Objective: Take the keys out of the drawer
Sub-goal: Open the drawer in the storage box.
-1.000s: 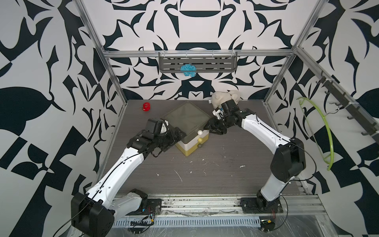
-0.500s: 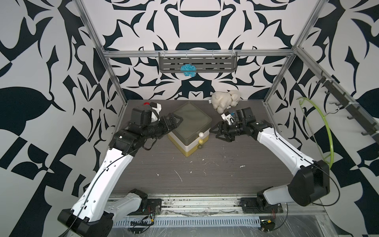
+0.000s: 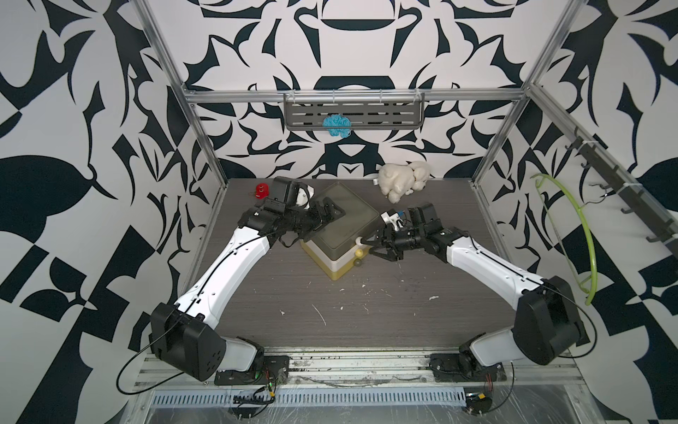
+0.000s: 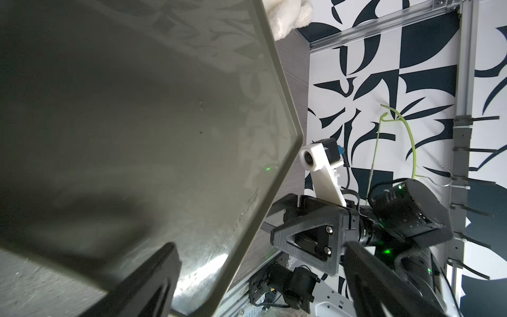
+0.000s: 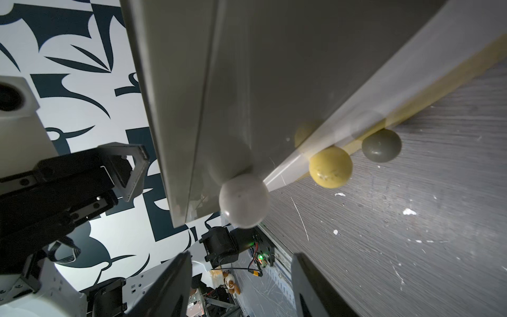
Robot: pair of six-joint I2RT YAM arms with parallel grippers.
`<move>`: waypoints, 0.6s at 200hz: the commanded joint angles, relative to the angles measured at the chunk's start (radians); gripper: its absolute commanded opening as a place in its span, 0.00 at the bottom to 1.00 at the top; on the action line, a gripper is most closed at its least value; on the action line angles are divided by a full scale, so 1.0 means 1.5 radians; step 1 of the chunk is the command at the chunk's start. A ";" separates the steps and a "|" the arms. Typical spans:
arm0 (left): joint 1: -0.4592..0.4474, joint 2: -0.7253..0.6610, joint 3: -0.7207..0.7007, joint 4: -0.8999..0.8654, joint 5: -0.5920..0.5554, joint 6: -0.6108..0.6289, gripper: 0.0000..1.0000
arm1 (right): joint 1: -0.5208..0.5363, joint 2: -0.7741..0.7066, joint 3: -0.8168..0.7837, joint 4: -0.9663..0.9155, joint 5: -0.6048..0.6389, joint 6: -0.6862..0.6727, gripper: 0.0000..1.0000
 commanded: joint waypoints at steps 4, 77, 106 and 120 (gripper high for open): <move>0.003 -0.001 -0.031 0.030 0.023 -0.001 0.99 | 0.004 0.009 0.007 0.067 0.001 0.029 0.61; 0.003 0.008 -0.045 0.034 0.038 -0.002 0.99 | 0.033 0.036 0.006 0.110 0.022 0.053 0.53; 0.003 0.005 -0.049 0.033 0.039 0.000 1.00 | 0.042 0.040 0.000 0.128 0.032 0.064 0.50; 0.003 0.003 -0.052 0.030 0.040 0.001 1.00 | 0.044 0.042 -0.002 0.133 0.038 0.066 0.48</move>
